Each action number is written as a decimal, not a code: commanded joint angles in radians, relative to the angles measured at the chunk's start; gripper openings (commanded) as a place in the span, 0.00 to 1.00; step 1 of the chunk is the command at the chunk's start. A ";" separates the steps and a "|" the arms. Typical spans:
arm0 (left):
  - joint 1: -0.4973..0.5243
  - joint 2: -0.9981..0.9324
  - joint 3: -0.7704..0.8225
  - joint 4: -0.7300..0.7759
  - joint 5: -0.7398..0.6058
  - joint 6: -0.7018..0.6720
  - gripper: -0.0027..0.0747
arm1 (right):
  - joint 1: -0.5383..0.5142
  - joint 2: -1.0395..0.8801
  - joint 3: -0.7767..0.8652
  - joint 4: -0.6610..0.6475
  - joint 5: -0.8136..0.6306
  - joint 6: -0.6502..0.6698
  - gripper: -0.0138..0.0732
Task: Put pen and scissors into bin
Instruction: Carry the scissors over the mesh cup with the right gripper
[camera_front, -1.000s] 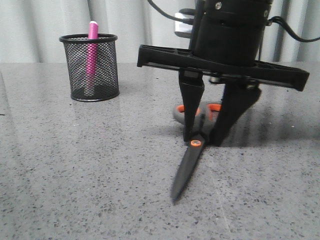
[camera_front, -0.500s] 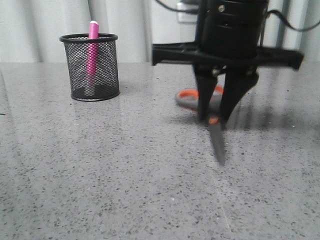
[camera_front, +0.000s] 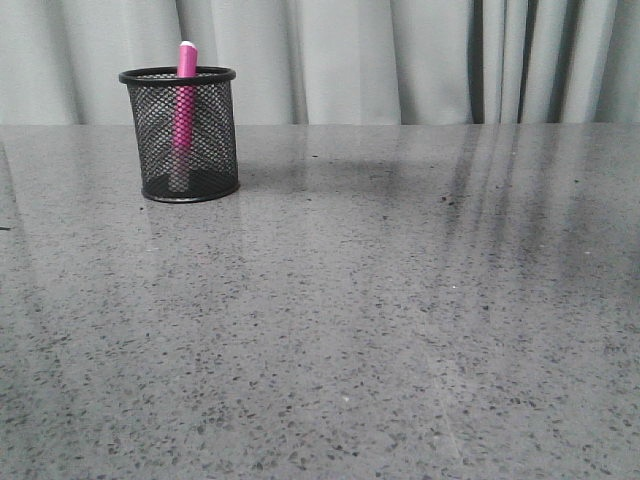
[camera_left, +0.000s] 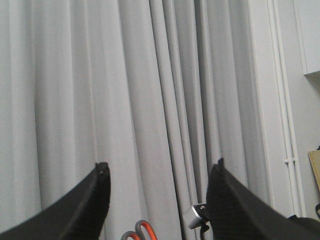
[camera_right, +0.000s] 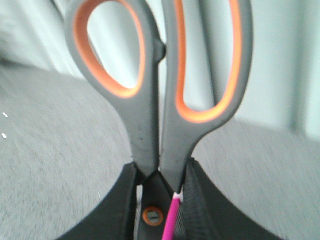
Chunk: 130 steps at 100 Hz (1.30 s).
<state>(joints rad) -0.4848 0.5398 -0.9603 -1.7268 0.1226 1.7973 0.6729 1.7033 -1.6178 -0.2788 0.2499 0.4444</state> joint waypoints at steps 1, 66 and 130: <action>-0.010 0.005 -0.022 0.003 0.017 -0.004 0.54 | -0.003 0.022 -0.033 -0.092 -0.215 -0.018 0.07; -0.010 0.005 -0.022 0.003 0.017 -0.004 0.54 | -0.003 0.255 -0.033 -0.268 -0.317 -0.016 0.07; -0.010 0.001 0.005 0.003 0.021 -0.004 0.54 | -0.062 0.199 -0.068 -0.194 -0.508 -0.015 0.07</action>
<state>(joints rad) -0.4848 0.5358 -0.9316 -1.7140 0.1226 1.7973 0.6312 1.9250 -1.6511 -0.5085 -0.1787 0.4336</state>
